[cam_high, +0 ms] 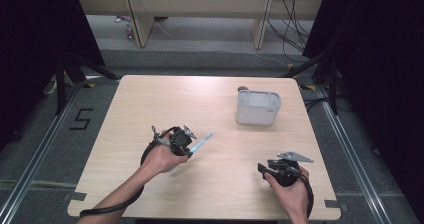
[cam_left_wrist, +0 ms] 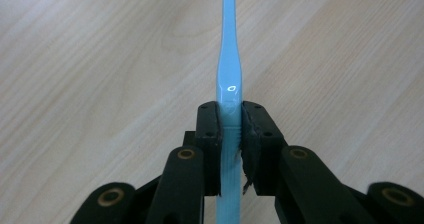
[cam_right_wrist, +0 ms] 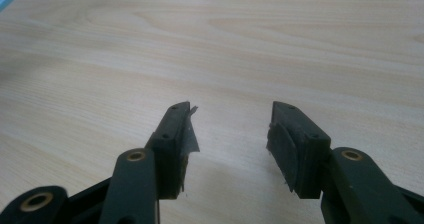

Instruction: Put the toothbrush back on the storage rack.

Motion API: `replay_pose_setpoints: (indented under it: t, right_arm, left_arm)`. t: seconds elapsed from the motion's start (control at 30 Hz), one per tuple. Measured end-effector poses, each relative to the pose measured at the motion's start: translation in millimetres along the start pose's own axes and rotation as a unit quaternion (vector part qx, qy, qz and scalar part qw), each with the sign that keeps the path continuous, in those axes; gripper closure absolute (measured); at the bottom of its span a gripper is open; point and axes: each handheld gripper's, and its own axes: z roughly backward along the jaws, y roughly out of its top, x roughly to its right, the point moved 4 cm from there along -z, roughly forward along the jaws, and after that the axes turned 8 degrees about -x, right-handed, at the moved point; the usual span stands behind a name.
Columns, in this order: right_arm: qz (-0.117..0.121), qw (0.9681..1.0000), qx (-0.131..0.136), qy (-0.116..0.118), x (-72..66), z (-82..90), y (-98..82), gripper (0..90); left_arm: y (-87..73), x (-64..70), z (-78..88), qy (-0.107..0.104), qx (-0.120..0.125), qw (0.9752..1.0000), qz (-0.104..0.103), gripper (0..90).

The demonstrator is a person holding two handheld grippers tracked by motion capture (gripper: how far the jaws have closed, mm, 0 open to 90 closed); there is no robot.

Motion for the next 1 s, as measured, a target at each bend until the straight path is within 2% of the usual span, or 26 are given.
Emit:
replay_pose_setpoints:
  t: [0.03, 0.07, 0.1, 0.13, 0.17, 0.2, 0.23, 0.3, 0.33, 0.37, 0.4, 0.43, 0.47, 0.53, 0.57, 0.6, 0.63, 0.67, 0.7, 0.73, 0.77, 0.87, 0.9, 0.93, 0.97, 1.0]
  right_arm:
    - [-0.016, 0.9998, 0.001, 0.011, -3.6, -0.9, -0.1, 52.0]
    - [-0.017, 0.9997, 0.002, 0.017, -4.9, -0.5, 0.1, 52.1]
    - [-0.008, 0.9997, 0.012, 0.022, -4.7, -1.5, 1.3, 52.1]
    - [0.005, 0.9997, 0.016, 0.016, -3.7, -1.9, 2.1, 52.1]
    - [-0.008, 0.9994, 0.015, 0.029, -8.0, -1.9, 1.7, 52.1]
    - [0.015, 0.9995, 0.02, 0.02, -5.7, -2.7, 2.7, 52.1]
    - [0.016, 0.9992, 0.022, 0.028, -9.0, -4.1, 3.2, 52.1]
    - [0.017, 0.9988, 0.026, 0.037, -12.0, -5.5, 3.7, 52.2]
    - [0.013, 0.9992, 0.022, 0.03, -13.5, -4.7, 3.7, 52.4]
    - [0.021, 0.9981, 0.033, 0.047, -15.3, -6.8, 4.9, 52.7]
    - [0.018, 0.9973, 0.04, 0.058, -17.6, -8.2, 6.0, 53.0]
    - [0.03, 0.9972, 0.041, 0.056, -18.4, -6.9, 7.0, 53.3]
    - [0.026, 0.9962, 0.044, 0.07, -22.6, -7.9, 8.0, 53.5]
    - [0.022, 0.9948, 0.053, 0.084, -29.4, -8.7, 9.7, 54.1]
    - [0.039, 0.994, 0.06, 0.083, -29.1, -8.8, 11.5, 54.4]
    - [0.039, 0.9938, 0.063, 0.083, -30.5, -9.9, 12.8, 54.6]
    - [0.028, 0.993, 0.061, 0.097, -35.0, -10.0, 13.1, 54.9]
    - [0.042, 0.9921, 0.068, 0.097, -35.3, -10.0, 14.6, 55.0]
    - [0.035, 0.9915, 0.066, 0.107, -40.2, -9.9, 15.9, 55.0]
    - [0.035, 0.9915, 0.066, 0.107, -40.2, -9.9, 15.9, 55.0]
    - [0.039, 0.9904, 0.074, 0.111, -40.6, -10.5, 18.9, 55.0]
    - [0.041, 0.9902, 0.078, 0.109, -41.7, -10.2, 21.2, 55.0]
    - [0.042, 0.9903, 0.079, 0.107, -43.0, -9.6, 22.2, 54.9]
    - [0.031, 0.9903, 0.076, 0.112, -45.8, -10.0, 22.9, 54.9]
    - [0.044, 0.9901, 0.082, 0.105, -45.7, -10.1, 24.4, 54.9]
    - [0.044, 0.9893, 0.085, 0.11, -48.0, -11.5, 26.0, 54.9]
  left_arm:
    - [-0.2, -0.1, 0.8, 0.0, 0.008, 1.0, 0.0, 78.1]
    - [-0.7, -0.4, 2.0, -0.001, 0.016, 0.9999, -0.001, 78.1]
    - [-1.2, -0.3, 2.1, 0.0, 0.025, 0.9997, 0.002, 78.1]
    - [-1.6, -0.8, 3.1, 0.002, 0.032, 0.9995, 0.001, 78.2]
    - [-1.9, -1.0, 4.0, 0.001, 0.037, 0.9993, 0.002, 78.2]
    - [-2.4, -1.0, 4.9, 0.001, 0.042, 0.9991, 0.004, 78.2]
    - [-2.9, -1.8, 5.9, 0.002, 0.052, 0.9986, 0.004, 78.1]
    - [-3.5, -2.1, 5.8, -0.001, 0.055, 0.9985, 0.005, 78.2]
    - [-3.6, -2.8, 6.4, -0.004, 0.062, 0.998, 0.006, 78.1]
    - [-3.8, -3.4, 6.1, -0.005, 0.07, 0.9975, 0.007, 78.1]
    - [-4.4, -4.6, 6.1, -0.004, 0.072, 0.9973, 0.007, 78.2]
    - [-4.7, -5.2, 6.1, -0.004, 0.08, 0.9967, 0.009, 78.1]
    - [-5.4, -6.2, 6.7, -0.007, 0.083, 0.9965, 0.009, 78.2]
    - [-5.7, -7.4, 7.4, 0.0, 0.112, 0.9936, 0.018, 78.2]
    - [-6.5, -8.4, 8.2, 0.002, 0.118, 0.9928, 0.019, 78.2]
    - [-8.1, -8.2, 9.2, 0.001, 0.121, 0.9922, 0.03, 78.1]
    - [-8.7, -10.1, 10.4, 0.006, 0.128, 0.9915, 0.021, 78.1]
    - [-9.4, -10.9, 10.9, 0.005, 0.135, 0.9907, 0.019, 78.1]
    - [-9.7, -11.8, 11.3, 0.009, 0.156, 0.9876, 0.014, 78.1]
    - [-9.7, -11.8, 11.3, 0.009, 0.156, 0.9876, 0.014, 78.1]
    - [-9.8, -10.9, 11.0, 0.006, 0.168, 0.9855, 0.017, 78.1]
    - [-10.6, -7.9, 9.4, 0.002, 0.191, 0.9814, 0.02, 78.1]
    - [-11.0, -7.1, 9.0, 0.001, 0.194, 0.9809, 0.017, 78.2]
    - [-11.1, -6.2, 8.1, 0.0, 0.197, 0.9804, 0.015, 78.1]
    - [-10.9, -5.6, 7.9, -0.002, 0.204, 0.979, 0.012, 78.2]
    - [-11.2, -4.6, 8.4, -0.003, 0.202, 0.9793, 0.012, 78.2]
